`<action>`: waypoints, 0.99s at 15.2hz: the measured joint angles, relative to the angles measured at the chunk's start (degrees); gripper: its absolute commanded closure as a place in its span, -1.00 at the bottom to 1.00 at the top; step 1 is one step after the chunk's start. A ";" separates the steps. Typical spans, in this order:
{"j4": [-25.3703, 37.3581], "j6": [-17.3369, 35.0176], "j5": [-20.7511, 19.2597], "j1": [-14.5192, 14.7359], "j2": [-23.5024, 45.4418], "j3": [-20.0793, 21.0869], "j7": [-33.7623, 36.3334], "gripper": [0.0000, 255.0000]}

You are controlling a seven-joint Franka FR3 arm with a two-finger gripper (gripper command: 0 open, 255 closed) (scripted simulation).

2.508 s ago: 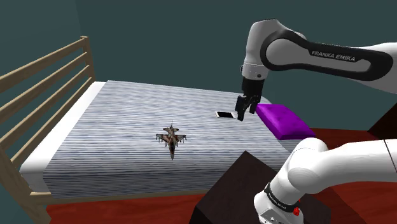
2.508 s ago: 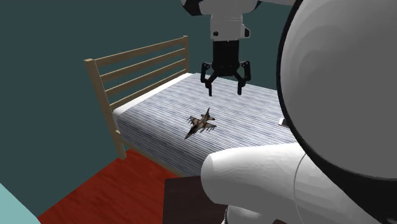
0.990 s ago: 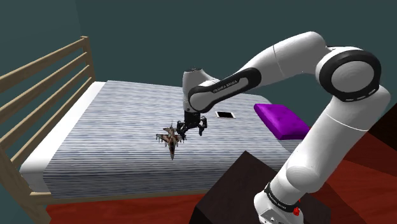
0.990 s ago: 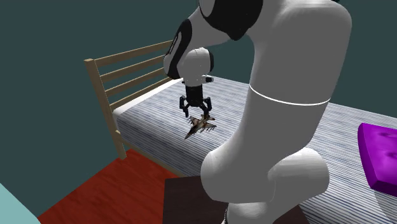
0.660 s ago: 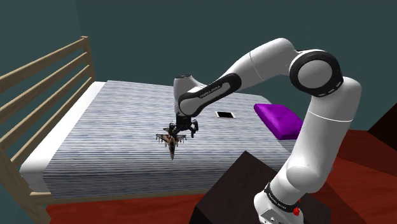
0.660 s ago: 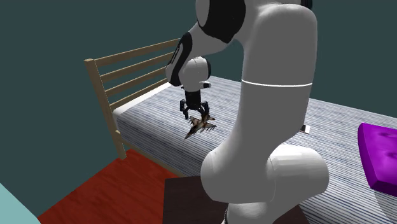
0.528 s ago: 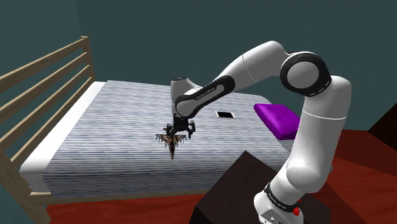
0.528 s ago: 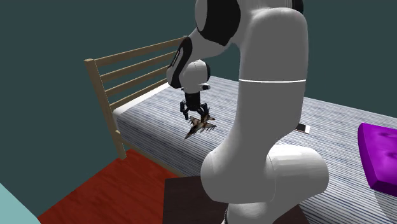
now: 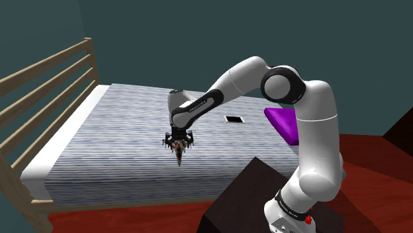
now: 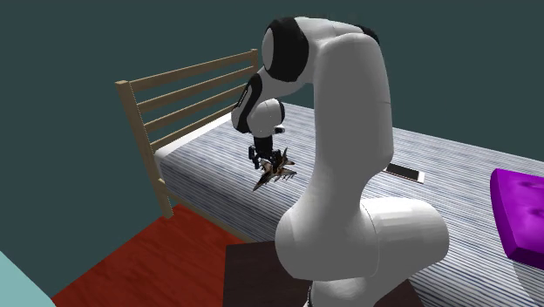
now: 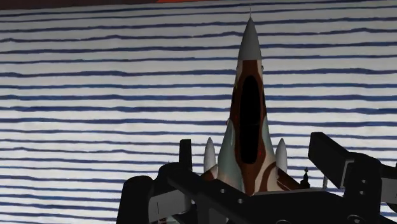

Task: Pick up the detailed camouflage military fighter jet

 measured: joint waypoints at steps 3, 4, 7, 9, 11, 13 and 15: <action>0.80 1.37 -0.42 0.24 2.18 -0.40 0.38 -1.00; 0.82 1.86 -0.54 0.28 2.70 -0.50 0.45 -1.00; 1.43 2.76 -0.81 0.56 4.23 -0.70 0.74 1.00; 1.70 2.80 -0.85 0.64 4.53 -0.74 0.82 1.00; 1.75 2.76 -0.85 0.67 4.58 -0.73 0.83 1.00; 1.78 2.72 -0.86 0.67 4.59 -0.73 0.84 1.00; 1.83 2.69 -0.86 0.68 4.62 -0.73 0.84 1.00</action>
